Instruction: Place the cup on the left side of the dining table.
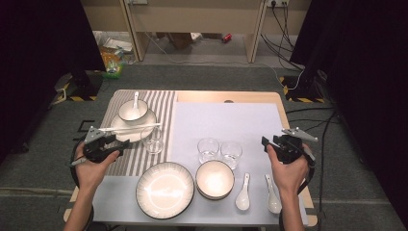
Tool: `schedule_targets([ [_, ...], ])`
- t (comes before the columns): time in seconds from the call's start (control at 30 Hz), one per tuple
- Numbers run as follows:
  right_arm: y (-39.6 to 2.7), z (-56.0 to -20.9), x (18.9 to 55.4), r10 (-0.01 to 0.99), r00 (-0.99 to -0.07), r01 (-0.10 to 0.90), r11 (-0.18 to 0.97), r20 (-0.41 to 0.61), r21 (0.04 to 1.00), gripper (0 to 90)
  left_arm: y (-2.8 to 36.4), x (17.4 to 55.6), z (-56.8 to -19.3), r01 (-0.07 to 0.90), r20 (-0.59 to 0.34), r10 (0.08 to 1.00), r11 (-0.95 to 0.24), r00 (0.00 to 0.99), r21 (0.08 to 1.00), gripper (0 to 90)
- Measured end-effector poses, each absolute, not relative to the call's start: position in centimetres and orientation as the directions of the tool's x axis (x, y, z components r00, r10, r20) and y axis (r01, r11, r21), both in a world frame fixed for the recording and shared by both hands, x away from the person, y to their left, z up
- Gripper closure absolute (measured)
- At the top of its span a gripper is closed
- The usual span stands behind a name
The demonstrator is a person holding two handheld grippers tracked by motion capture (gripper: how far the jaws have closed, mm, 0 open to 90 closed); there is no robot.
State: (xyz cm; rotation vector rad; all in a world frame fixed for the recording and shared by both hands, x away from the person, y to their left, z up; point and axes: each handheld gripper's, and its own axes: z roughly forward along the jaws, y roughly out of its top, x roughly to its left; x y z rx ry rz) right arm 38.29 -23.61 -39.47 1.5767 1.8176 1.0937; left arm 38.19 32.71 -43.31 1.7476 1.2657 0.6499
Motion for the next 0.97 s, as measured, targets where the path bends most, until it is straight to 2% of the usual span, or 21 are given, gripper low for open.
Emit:
schedule_targets([
  [0.5,-23.6,-39.4,38.2,0.967,-0.217,0.569,0.012,0.136,0.822,52.5,34.9,36.5,-44.7,0.497,-0.085,0.956,-0.070,0.282,0.865,35.7],
  [0.97,-23.5,-39.4,38.1,0.966,-0.219,0.573,0.015,0.136,0.819,52.3,37.3,35.6,-44.0,0.488,-0.113,0.966,-0.015,0.232,0.873,34.8],
])
